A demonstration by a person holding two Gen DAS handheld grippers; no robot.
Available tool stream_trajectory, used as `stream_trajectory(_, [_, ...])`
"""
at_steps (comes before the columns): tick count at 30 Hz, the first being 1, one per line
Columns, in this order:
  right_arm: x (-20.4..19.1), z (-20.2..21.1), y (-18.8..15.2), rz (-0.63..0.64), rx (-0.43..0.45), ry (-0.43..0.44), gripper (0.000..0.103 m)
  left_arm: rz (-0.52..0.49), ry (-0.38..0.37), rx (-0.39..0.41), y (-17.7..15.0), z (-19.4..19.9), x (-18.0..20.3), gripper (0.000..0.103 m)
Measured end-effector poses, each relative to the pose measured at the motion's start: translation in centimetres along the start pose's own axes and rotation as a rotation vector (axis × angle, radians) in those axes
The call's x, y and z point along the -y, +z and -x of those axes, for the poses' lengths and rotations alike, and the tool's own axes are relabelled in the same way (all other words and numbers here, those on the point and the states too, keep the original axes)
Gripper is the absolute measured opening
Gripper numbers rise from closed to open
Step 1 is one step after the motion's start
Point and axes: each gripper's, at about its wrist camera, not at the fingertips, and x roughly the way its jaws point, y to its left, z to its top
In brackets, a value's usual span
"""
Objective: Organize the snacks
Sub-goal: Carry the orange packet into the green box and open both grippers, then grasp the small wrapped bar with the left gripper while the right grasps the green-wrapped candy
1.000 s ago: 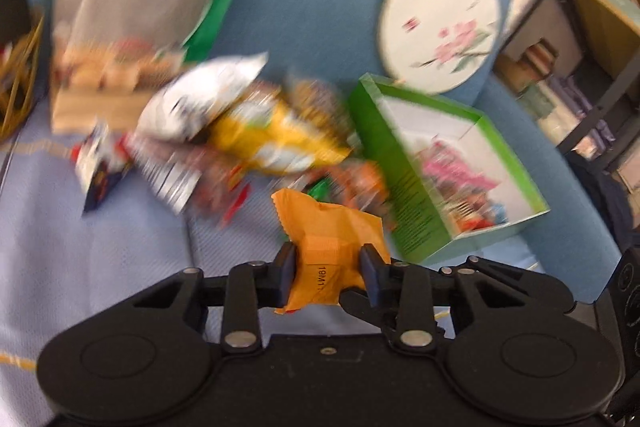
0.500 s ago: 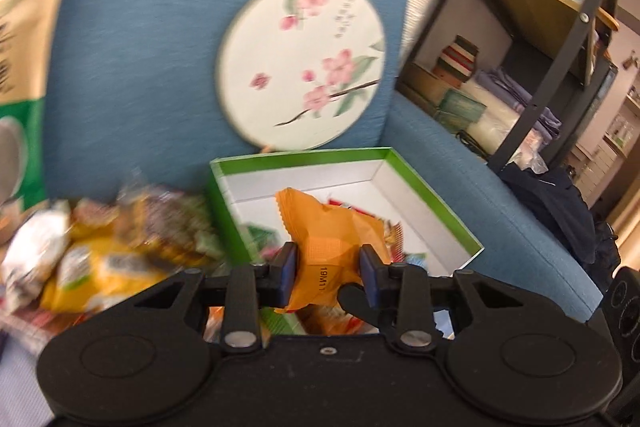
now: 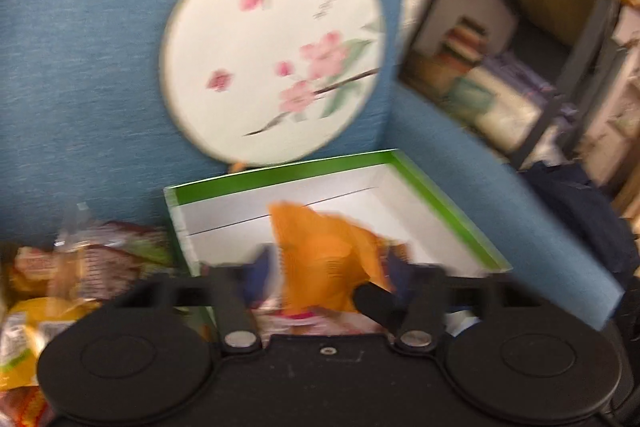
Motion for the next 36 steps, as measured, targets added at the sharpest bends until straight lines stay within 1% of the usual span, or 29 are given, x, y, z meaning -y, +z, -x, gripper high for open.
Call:
stream_trajectory(1, [0.1,-0.4,-0.2,0.012,-0.021,-0.027,0.103,0.012,0.045,0.021,-0.3,0.3,-0.4,0.103])
stream_trajectory(2, [0.1,-0.6,-0.4,0.017,-0.031,-0.056,0.103,0.022,0.070,0.047,-0.6,0.8,-0.9,0.103])
stream_trajectory(3, [0.2,-0.6,-0.5,0.014,-0.032,-0.070,0.103,0.031,0.073,0.056,-0.9,1.5,-1.5,0.103])
stream_trajectory(5, [0.1,-0.2,-0.2,0.009,-0.024,-0.050,0.103,0.051,0.067,0.050,-1.3,2.9,-2.6,0.103])
stream_trajectory(7, [-0.6,0.8,0.2,0.017,0.023,-0.026,0.103,0.057,0.085,0.058,-2.1,4.7,-3.4,0.103])
stream_trajectory(9, [-1.7,2.1,0.4,0.041,0.069,0.010,0.103,0.056,0.118,0.065,-3.1,6.6,-4.2,0.103])
stream_trajectory(11, [-2.8,3.0,0.4,0.061,0.104,0.062,0.103,0.088,0.130,0.074,-4.3,8.2,-5.3,0.103])
stream_trajectory(14, [-4.5,3.6,0.0,0.080,0.104,0.150,0.103,0.172,0.145,0.058,-6.1,10.2,-6.9,0.103])
stream_trajectory(18, [-7.2,3.1,-1.2,0.161,0.022,0.238,0.103,0.275,0.150,0.080,-8.8,12.6,-8.6,0.103])
stream_trajectory(21, [-9.0,2.6,-2.6,0.199,-0.060,0.292,0.102,0.305,0.151,0.059,-10.1,13.0,-9.5,0.103])
stream_trajectory(22, [-9.5,2.3,-3.0,0.203,-0.094,0.316,0.096,0.305,0.147,0.041,-10.4,12.9,-9.7,0.103])
stream_trajectory(25, [-10.9,1.7,-4.2,0.241,-0.174,0.357,0.084,0.290,0.137,0.013,-10.4,11.9,-9.8,0.103])
stream_trajectory(27, [-11.7,1.4,-5.0,0.277,-0.207,0.362,0.079,0.268,0.128,0.012,-10.0,10.8,-9.7,0.103])
stream_trajectory(29, [-12.0,1.1,-5.5,0.294,-0.235,0.361,0.078,0.248,0.116,0.002,-9.7,9.4,-9.6,0.103])
stream_trajectory(31, [-12.0,0.7,-5.7,0.293,-0.253,0.355,0.078,0.227,0.144,0.007,-9.3,7.8,-9.7,0.103])
stream_trajectory(32, [-11.9,0.5,-5.8,0.292,-0.262,0.348,0.078,0.219,0.152,-0.001,-9.2,7.1,-9.8,0.095])
stream_trajectory(33, [-11.8,0.3,-5.9,0.291,-0.269,0.342,0.078,0.215,0.150,-0.014,-9.1,6.4,-9.9,0.068])
stream_trajectory(34, [-11.7,0.2,-5.9,0.287,-0.275,0.337,0.078,0.217,0.142,-0.035,-9.1,5.8,-10.1,0.045])
stream_trajectory(35, [-11.5,0.0,-5.9,0.282,-0.281,0.332,0.078,0.222,0.131,-0.063,-9.1,5.4,-10.2,0.009])
stream_trajectory(36, [-11.5,-0.3,-5.9,0.280,-0.287,0.324,0.078,0.228,0.100,-0.082,-9.3,5.4,-10.3,0.009])
